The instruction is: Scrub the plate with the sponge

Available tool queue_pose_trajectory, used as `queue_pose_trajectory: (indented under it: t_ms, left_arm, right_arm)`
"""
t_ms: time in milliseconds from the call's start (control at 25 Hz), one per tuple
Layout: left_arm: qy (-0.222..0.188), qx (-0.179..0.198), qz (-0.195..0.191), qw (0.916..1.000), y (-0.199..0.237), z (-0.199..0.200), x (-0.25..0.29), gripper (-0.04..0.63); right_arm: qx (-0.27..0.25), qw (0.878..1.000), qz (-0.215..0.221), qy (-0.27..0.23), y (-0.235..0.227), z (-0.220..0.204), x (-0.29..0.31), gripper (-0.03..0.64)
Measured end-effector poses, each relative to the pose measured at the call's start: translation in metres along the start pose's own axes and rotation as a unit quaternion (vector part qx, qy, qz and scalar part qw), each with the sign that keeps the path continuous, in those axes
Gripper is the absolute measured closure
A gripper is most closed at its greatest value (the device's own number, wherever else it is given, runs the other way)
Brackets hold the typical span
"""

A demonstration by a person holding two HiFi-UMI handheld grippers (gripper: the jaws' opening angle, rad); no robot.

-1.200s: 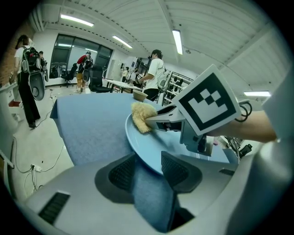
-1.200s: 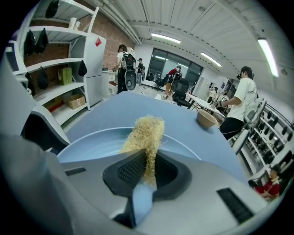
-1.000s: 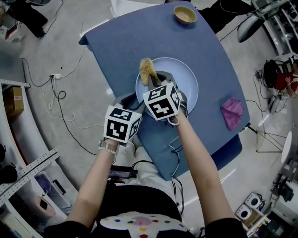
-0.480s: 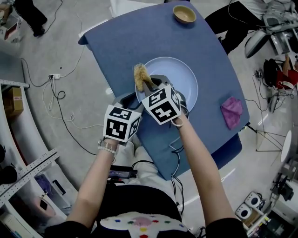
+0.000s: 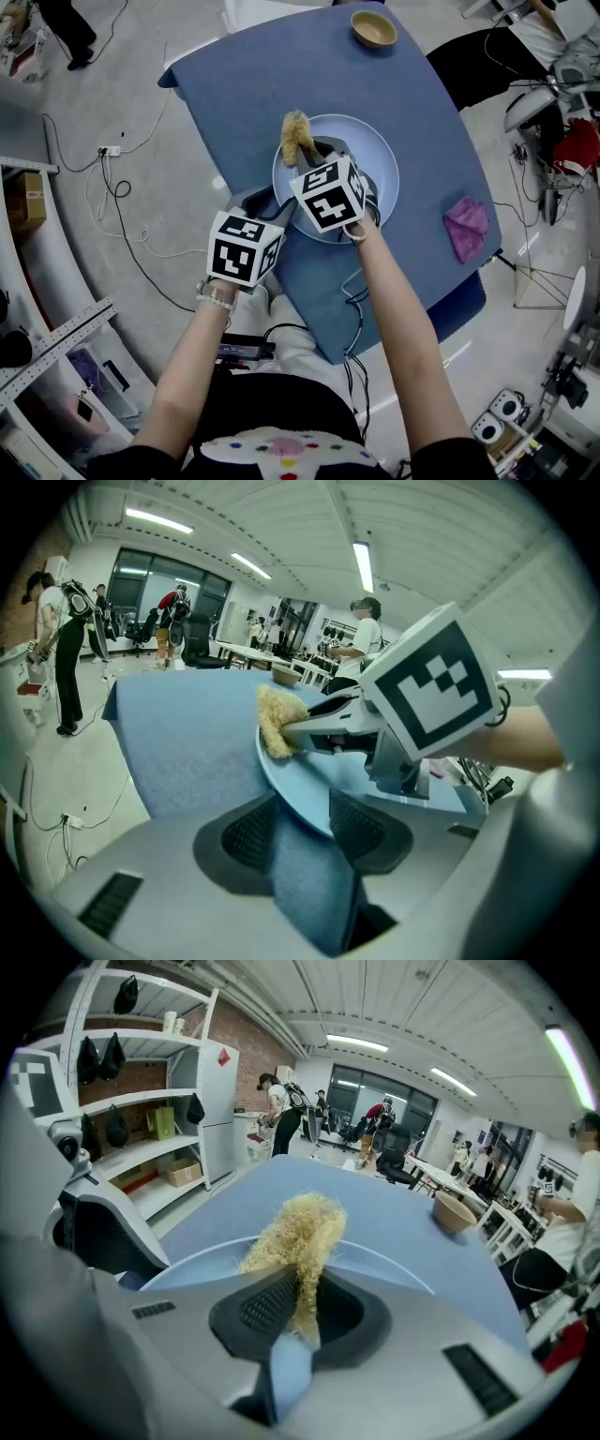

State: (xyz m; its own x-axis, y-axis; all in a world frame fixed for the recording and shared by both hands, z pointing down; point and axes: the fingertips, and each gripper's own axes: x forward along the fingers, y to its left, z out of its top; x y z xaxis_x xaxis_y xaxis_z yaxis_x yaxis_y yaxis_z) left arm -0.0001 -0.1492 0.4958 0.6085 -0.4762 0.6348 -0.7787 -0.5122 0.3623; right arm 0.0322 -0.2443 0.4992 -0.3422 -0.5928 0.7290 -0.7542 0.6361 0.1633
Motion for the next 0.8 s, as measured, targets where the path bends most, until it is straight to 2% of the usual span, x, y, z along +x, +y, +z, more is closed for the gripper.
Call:
queue_pose_trajectory:
  t_ms: [520, 800]
  left_arm:
    - [-0.004, -0.005, 0.005, 1.0, 0.001, -0.001, -0.002, 0.413]
    - [-0.005, -0.015, 0.004, 0.9999, 0.003, -0.002, -0.002, 0.416]
  right_arm:
    - [0.015, 0.996, -0.088, 0.03, -0.069, -0.022, -0.008, 0.571]
    - [-0.009, 0.989, -0.131, 0.073, -0.095, -0.047, -0.02, 0.571]
